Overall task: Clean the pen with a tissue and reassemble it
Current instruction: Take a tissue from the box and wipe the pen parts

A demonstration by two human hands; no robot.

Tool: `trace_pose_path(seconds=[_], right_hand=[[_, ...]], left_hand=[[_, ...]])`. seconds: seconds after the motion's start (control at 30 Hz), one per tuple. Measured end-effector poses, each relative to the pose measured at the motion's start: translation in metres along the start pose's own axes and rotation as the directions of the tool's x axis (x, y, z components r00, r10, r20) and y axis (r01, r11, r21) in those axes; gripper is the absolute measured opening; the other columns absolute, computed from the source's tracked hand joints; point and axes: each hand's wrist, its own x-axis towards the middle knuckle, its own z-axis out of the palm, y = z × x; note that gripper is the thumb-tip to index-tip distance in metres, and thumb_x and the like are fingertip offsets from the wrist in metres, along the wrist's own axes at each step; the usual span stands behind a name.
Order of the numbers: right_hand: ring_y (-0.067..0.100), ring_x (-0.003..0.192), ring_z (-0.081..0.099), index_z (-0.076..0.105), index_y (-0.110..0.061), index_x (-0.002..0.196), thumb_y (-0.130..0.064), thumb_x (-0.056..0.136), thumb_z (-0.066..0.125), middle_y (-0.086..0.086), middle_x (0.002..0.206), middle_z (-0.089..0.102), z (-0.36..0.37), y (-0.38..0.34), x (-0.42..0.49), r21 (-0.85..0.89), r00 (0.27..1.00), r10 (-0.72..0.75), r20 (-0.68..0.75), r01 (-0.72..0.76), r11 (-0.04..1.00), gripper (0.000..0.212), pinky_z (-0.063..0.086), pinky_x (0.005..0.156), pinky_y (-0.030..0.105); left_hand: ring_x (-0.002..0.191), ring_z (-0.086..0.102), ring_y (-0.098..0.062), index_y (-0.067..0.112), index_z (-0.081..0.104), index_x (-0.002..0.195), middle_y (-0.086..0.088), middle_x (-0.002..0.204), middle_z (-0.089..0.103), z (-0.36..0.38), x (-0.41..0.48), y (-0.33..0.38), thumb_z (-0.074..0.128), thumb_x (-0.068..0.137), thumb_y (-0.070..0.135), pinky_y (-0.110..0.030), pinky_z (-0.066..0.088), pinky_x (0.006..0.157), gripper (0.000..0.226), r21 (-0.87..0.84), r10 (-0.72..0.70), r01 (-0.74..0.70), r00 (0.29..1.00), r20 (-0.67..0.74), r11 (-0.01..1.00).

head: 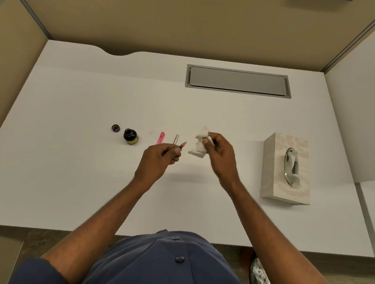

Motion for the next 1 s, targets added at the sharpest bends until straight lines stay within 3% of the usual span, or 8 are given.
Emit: trace_pose_path(seconds=[0.17, 0.33, 0.47, 0.6, 0.7, 0.77, 0.87, 1.0], right_hand=[[0.011, 0.096, 0.071, 0.069, -0.006, 0.117, -0.014, 0.102, 0.063, 0.004, 0.113, 0.074, -0.004, 0.004, 0.002, 0.245, 0.982, 0.184, 0.047, -0.19, 0.951, 0.018, 0.057, 0.081, 0.03], [0.022, 0.099, 0.073, 0.062, -0.008, 0.127, 0.006, 0.095, 0.063, 0.018, 0.117, 0.067, 0.026, 0.002, -0.02, 0.394, 0.971, 0.164, 0.176, -0.222, 0.892, 0.035, 0.061, 0.086, 0.037], [0.027, 0.09, 0.076, 0.066, -0.011, 0.124, -0.001, 0.095, 0.064, 0.019, 0.117, 0.069, 0.057, 0.002, -0.031, 0.286, 0.975, 0.134, 0.176, -0.181, 0.941, 0.03, 0.062, 0.089, 0.044], [0.019, 0.097, 0.071, 0.074, -0.011, 0.108, -0.004, 0.094, 0.066, -0.001, 0.111, 0.074, 0.074, 0.004, -0.04, 0.001, 0.991, -0.125, 0.048, 0.125, 0.992, 0.018, 0.06, 0.084, 0.032], [0.012, 0.1, 0.064, 0.078, -0.016, 0.104, 0.001, 0.091, 0.069, -0.009, 0.107, 0.074, 0.08, 0.004, -0.042, -0.214, 0.903, -0.397, 0.161, 0.425, 0.879, 0.023, 0.05, 0.086, 0.021], [0.009, 0.103, 0.061, 0.078, -0.018, 0.108, -0.005, 0.093, 0.071, -0.008, 0.111, 0.076, 0.079, 0.007, -0.039, -0.276, 0.869, -0.436, 0.233, 0.489, 0.827, 0.021, 0.044, 0.091, 0.02], [0.004, 0.101, 0.059, 0.076, -0.023, 0.112, -0.025, 0.1, 0.067, -0.011, 0.112, 0.076, 0.075, 0.006, -0.034, -0.252, 0.911, -0.276, 0.307, 0.357, 0.899, 0.015, 0.043, 0.086, 0.019], [0.013, 0.091, 0.068, 0.076, -0.017, 0.098, -0.025, 0.099, 0.068, -0.007, 0.097, 0.077, 0.079, 0.001, -0.032, -0.026, 0.972, -0.002, 0.234, 0.008, 1.0, 0.011, 0.053, 0.08, 0.028]], left_hand=[[0.112, 0.067, -0.02, 0.017, 0.072, 0.104, -0.003, 0.113, 0.072, -0.02, 0.005, -0.006, 0.058, 0.101, 0.031, -0.041, 0.046, 0.108, 0.021, -0.593, -0.379, 0.426, 0.901, 0.21, 0.683], [0.13, 0.059, -0.018, 0.031, 0.071, 0.094, 0.004, 0.135, 0.067, -0.025, 0.006, 0.002, 0.051, 0.102, 0.039, -0.07, 0.029, 0.11, 0.024, -0.746, -0.311, 0.491, 0.869, 0.384, 0.451], [0.129, 0.06, -0.031, 0.023, 0.07, 0.088, -0.003, 0.129, 0.07, -0.019, 0.006, 0.016, 0.057, 0.099, 0.035, -0.06, 0.041, 0.105, 0.021, -0.849, -0.298, 0.445, 0.883, 0.362, 0.286], [0.117, 0.065, -0.031, 0.019, 0.072, 0.089, -0.005, 0.116, 0.07, -0.016, 0.011, 0.023, 0.057, 0.1, 0.034, -0.052, 0.045, 0.103, 0.023, -0.893, -0.354, 0.375, 0.893, 0.278, 0.247], [0.106, 0.067, -0.026, 0.02, 0.075, 0.09, -0.004, 0.114, 0.067, -0.018, 0.015, 0.018, 0.06, 0.099, 0.038, -0.046, 0.044, 0.109, 0.025, -0.892, -0.392, 0.358, 0.889, 0.236, 0.275], [0.102, 0.065, -0.02, 0.023, 0.078, 0.086, -0.001, 0.116, 0.066, -0.021, 0.016, 0.014, 0.061, 0.097, 0.041, -0.04, 0.047, 0.102, 0.027, -0.88, -0.419, 0.36, 0.882, 0.214, 0.308], [0.104, 0.064, -0.016, 0.026, 0.077, 0.088, 0.005, 0.105, 0.069, -0.029, 0.016, 0.007, 0.061, 0.097, 0.044, -0.043, 0.05, 0.101, 0.025, -0.879, -0.438, 0.369, 0.872, 0.216, 0.301], [0.093, 0.065, -0.017, 0.028, 0.064, 0.096, 0.007, 0.098, 0.073, -0.031, 0.015, 0.007, 0.051, 0.102, 0.046, -0.034, 0.058, 0.062, 0.023, -0.871, -0.441, 0.387, 0.867, 0.231, 0.303]])
